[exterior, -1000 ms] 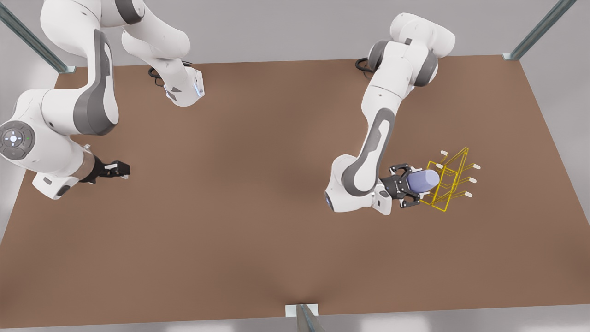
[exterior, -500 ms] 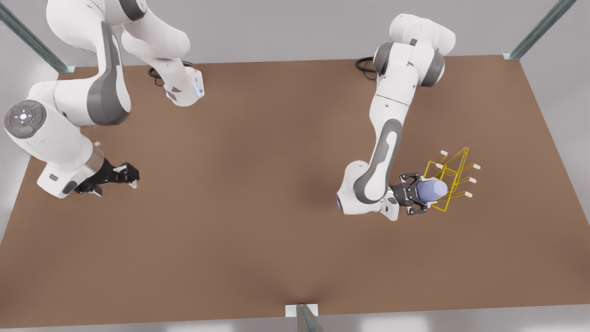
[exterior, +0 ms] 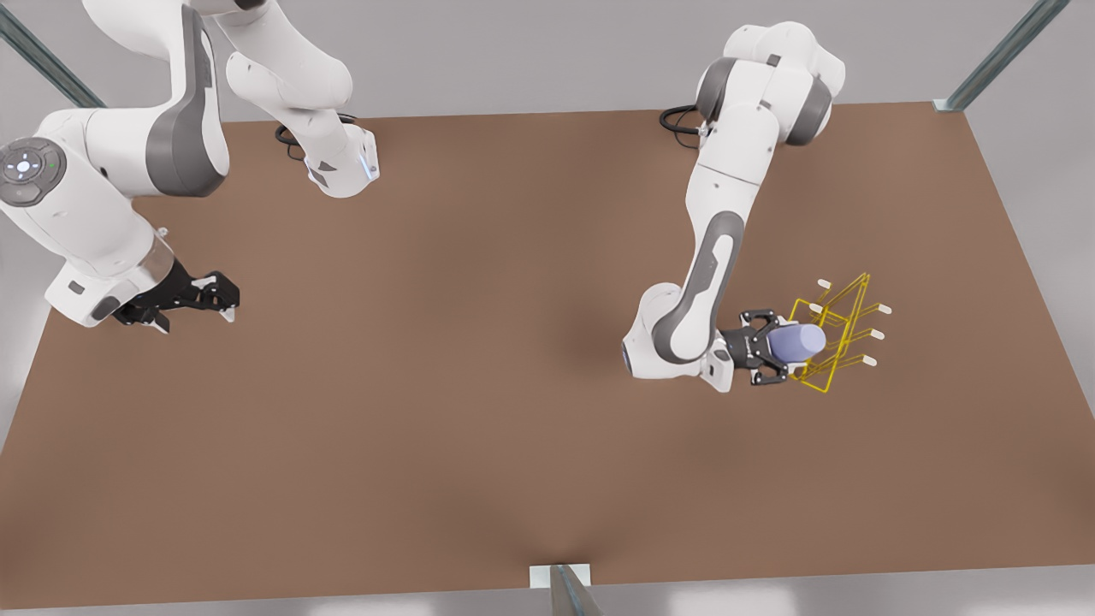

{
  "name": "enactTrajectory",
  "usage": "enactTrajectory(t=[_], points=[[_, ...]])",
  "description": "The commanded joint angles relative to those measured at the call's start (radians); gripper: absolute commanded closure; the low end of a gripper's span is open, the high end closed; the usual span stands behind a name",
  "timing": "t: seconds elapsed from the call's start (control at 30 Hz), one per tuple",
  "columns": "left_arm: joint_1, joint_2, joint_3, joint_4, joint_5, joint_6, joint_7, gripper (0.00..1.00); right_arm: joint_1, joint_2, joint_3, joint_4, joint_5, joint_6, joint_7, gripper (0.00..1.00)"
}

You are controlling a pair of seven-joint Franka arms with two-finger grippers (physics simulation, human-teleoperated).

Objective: Place the cup on the cup holder

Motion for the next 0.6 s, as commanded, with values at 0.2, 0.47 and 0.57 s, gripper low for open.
enactTrajectory(t=[0.2, 0.47, 0.57], points=[[0.003, -0.021, 0.001, -0.052, 0.011, 0.031, -0.142, 0.2, 0.002, -0.018, 0.003, 0.041, 0.004, -0.046, 0.001, 0.0], [0.017, -0.04, 0.001, -0.104, 0.063, 0.062, -0.168, 0.19, 0.005, -0.001, 0.015, 0.043, 0.033, -0.034, 0.005, 0.0], [0.037, -0.04, 0.001, -0.107, 0.083, 0.079, -0.17, 0.19, -0.001, 0.016, 0.015, 0.043, 0.033, -0.032, 0.007, 0.0]])
